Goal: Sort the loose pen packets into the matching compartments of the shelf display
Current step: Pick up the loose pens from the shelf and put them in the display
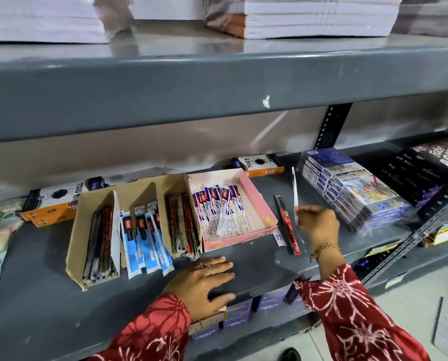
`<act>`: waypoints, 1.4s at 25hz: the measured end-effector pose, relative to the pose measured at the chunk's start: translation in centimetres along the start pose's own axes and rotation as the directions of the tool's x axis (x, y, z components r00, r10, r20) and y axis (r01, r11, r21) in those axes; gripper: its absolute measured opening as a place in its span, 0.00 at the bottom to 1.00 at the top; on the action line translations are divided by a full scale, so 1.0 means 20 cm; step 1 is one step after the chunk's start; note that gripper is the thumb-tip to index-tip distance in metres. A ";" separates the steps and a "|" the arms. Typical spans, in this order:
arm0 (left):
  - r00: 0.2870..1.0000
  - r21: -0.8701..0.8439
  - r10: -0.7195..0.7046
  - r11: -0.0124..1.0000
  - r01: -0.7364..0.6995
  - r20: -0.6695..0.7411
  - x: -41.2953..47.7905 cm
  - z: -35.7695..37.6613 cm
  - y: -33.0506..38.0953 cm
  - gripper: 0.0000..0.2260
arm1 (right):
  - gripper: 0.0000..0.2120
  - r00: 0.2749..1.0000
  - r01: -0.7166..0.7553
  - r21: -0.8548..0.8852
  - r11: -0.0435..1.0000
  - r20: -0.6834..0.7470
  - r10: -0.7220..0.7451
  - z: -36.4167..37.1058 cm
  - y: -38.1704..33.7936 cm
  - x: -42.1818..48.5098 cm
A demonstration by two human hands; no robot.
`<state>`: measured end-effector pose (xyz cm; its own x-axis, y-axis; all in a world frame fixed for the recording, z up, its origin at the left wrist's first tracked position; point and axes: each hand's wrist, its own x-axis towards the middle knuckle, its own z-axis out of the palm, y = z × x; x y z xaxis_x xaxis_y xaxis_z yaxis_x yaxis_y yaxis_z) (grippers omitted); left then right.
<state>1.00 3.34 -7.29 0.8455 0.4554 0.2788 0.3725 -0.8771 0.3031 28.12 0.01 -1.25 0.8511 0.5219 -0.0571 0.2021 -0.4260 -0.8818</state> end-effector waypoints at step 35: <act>0.907 0.155 -0.203 0.949 0.276 -0.369 -0.57 -0.24 -0.18 0.29 | 0.12 0.507 -0.091 0.346 0.934 0.823 -0.256 0.36 -0.39 -0.60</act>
<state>-11.82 1.91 -7.26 0.5499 0.6475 0.5276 0.6459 -0.7301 0.2229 12.90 2.34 2.95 -0.0189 0.9819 -0.1887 -0.0566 -0.1895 -0.9803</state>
